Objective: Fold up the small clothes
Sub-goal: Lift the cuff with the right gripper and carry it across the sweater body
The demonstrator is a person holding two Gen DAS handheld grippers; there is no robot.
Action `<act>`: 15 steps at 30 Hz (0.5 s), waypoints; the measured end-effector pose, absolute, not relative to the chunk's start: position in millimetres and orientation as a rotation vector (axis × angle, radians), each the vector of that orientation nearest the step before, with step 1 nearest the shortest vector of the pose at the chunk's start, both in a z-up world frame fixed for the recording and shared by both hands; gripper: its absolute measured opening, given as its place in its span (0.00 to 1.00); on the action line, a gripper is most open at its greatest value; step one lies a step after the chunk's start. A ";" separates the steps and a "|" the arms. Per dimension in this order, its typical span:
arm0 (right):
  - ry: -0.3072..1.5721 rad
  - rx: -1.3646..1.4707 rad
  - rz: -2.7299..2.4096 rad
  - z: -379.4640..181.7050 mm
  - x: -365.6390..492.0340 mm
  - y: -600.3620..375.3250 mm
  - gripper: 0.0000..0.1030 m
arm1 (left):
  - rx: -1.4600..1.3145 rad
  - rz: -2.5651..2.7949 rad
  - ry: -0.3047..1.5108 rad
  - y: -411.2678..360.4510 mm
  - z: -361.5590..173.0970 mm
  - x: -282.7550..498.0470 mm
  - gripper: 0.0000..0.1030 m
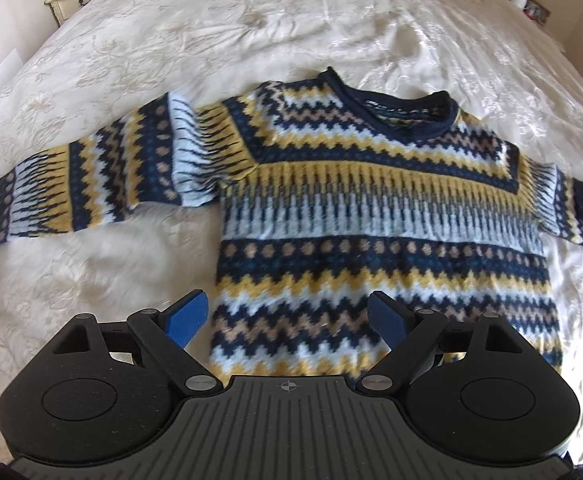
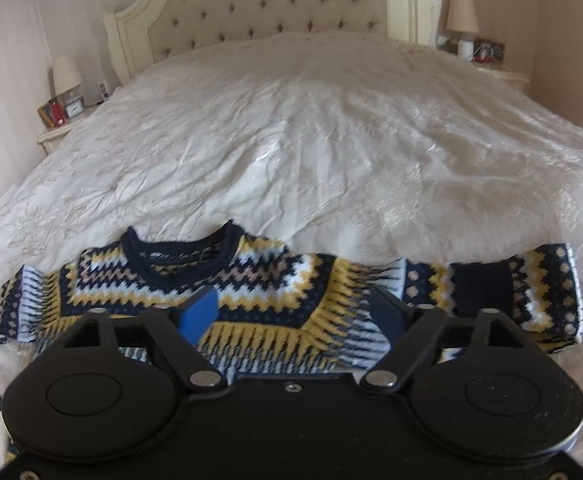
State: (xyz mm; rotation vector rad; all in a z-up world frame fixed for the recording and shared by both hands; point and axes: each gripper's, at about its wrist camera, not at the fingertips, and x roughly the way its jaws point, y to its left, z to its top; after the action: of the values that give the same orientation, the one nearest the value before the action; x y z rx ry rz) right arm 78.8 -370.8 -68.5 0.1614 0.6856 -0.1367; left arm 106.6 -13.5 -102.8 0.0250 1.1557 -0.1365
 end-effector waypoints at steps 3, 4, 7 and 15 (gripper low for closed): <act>0.660 0.125 -0.233 -79.1 81.3 -395.6 0.99 | 0.015 -0.133 1.149 -30.4 -100.8 109.5 0.85; 0.676 0.124 -0.265 -82.6 83.0 -403.3 0.99 | 0.019 -0.134 1.152 -36.1 -100.7 110.4 0.85; 0.789 0.092 -0.395 -102.2 98.2 -432.5 0.99 | 0.019 -0.135 1.171 -51.2 -102.0 113.4 0.85; 0.882 -0.028 -0.378 -148.2 128.2 -464.1 0.64 | 0.041 -0.088 1.222 -75.0 -111.2 118.9 0.85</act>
State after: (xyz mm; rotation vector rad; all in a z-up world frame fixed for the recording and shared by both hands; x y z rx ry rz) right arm 128.2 -464.1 -148.2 -0.0280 0.8820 -0.3777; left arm 118.9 -75.0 -111.2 0.0411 1.2215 -0.0876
